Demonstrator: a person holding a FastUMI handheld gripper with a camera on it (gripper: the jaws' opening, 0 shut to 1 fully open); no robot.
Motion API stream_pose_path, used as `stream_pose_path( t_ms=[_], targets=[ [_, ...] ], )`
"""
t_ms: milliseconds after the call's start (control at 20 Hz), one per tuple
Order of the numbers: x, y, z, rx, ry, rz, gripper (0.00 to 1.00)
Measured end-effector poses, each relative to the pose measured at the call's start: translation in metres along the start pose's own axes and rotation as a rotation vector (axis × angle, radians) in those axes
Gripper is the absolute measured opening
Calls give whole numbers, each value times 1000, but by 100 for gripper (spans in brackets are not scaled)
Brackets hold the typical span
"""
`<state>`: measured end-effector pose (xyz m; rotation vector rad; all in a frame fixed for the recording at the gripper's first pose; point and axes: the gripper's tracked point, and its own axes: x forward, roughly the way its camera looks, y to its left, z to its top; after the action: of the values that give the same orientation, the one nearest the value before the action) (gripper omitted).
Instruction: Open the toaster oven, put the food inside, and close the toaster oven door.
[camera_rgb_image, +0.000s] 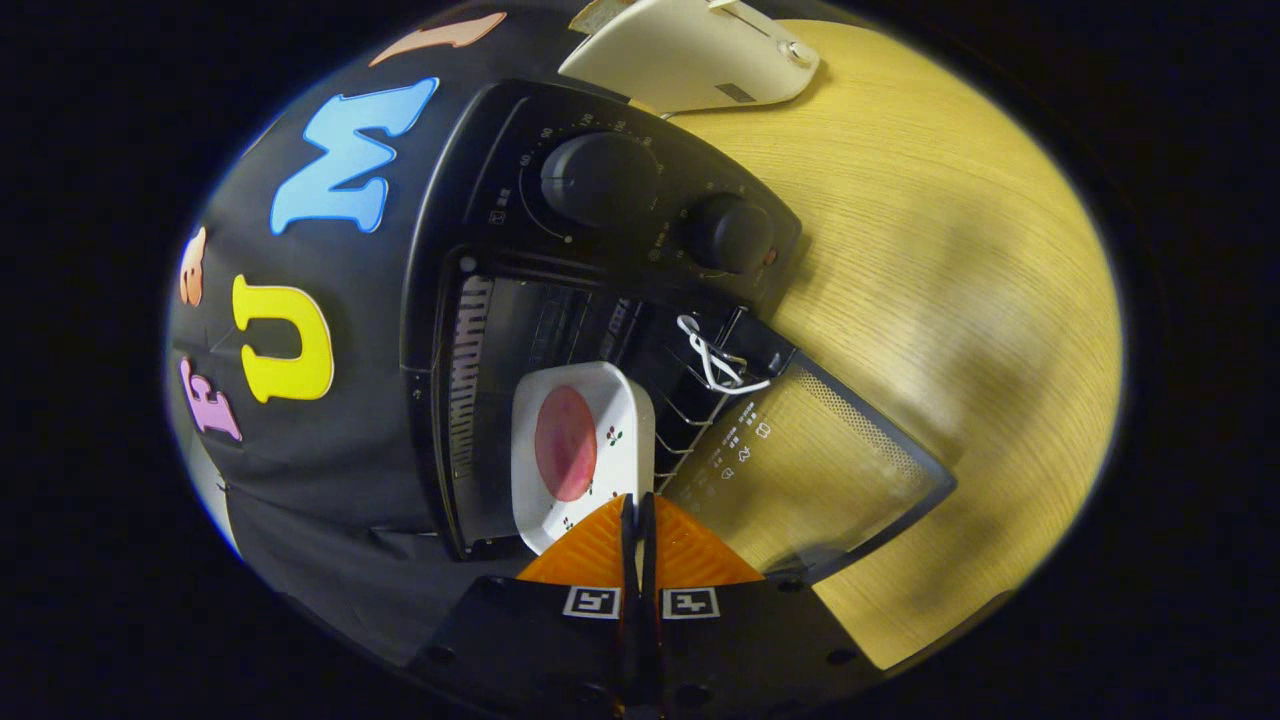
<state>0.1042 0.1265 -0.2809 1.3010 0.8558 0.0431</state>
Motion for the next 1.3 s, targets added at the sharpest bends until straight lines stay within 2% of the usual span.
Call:
stream_pose_path(
  t_ms=[300, 650, 800, 950, 1000, 1200, 1300],
  targets=[
    [31, 14, 4, 127, -52, 38, 2],
    [46, 22, 15, 127, -123, 58, 2],
    [42, 26, 14, 111, -125, 86, 5],
    [30, 29, 11, 87, -106, 115, 18],
    [26, 31, 9, 81, -100, 126, 19],
    [0, 30, -6, 70, -53, 141, 93],
    [-17, 21, -15, 36, -62, 116, 94]
  ],
)
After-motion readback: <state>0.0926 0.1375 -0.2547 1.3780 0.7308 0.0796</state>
